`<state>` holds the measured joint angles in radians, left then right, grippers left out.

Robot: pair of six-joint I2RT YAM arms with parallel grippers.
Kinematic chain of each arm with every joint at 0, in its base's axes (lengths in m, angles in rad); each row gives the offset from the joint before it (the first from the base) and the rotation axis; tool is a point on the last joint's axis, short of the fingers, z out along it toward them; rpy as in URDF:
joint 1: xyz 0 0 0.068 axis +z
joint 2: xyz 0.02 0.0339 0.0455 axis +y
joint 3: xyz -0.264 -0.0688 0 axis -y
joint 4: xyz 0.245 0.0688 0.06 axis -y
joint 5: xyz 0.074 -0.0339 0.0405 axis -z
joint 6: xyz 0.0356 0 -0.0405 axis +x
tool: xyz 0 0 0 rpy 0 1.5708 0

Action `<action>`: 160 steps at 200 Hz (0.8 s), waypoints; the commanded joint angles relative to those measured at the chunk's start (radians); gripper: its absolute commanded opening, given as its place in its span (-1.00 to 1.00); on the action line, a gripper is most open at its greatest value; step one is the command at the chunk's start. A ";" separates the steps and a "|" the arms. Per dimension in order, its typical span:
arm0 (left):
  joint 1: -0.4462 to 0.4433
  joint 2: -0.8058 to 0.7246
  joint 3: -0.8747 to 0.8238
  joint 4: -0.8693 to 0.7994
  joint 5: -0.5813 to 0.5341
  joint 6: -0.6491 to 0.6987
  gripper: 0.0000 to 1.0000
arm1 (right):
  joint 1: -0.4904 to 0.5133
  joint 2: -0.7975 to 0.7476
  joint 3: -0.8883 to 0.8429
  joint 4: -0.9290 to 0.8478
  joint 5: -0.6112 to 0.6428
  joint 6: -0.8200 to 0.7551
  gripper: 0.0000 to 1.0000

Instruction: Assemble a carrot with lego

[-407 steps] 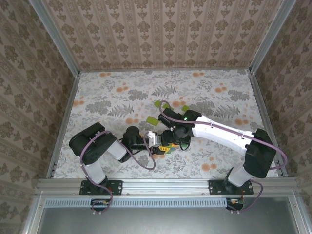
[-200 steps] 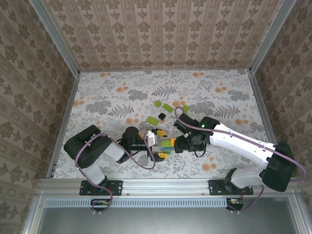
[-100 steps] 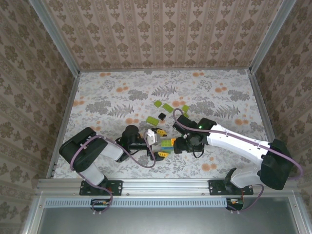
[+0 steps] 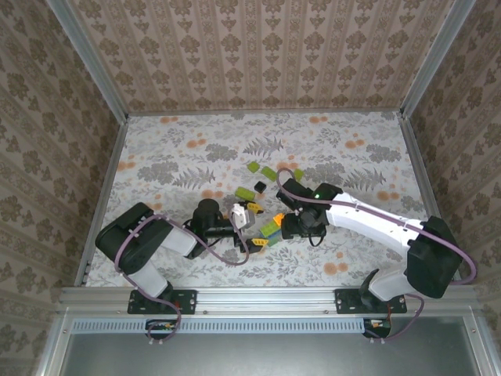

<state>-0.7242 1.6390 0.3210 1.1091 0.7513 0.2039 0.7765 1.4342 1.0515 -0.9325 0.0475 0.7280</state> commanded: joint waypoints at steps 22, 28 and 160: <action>0.010 -0.010 -0.020 0.025 0.048 0.005 1.00 | -0.029 0.026 0.053 -0.051 0.061 -0.048 0.39; 0.009 -0.013 -0.020 0.022 0.056 0.005 1.00 | -0.031 0.030 0.054 -0.052 0.063 -0.051 0.39; 0.014 -0.035 -0.023 -0.015 0.053 0.019 1.00 | -0.072 0.050 0.074 -0.046 0.107 -0.083 0.39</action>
<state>-0.7181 1.6257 0.3073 1.1011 0.7956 0.2043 0.7158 1.4624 1.0859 -0.9501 0.1226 0.6704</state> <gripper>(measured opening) 0.994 0.694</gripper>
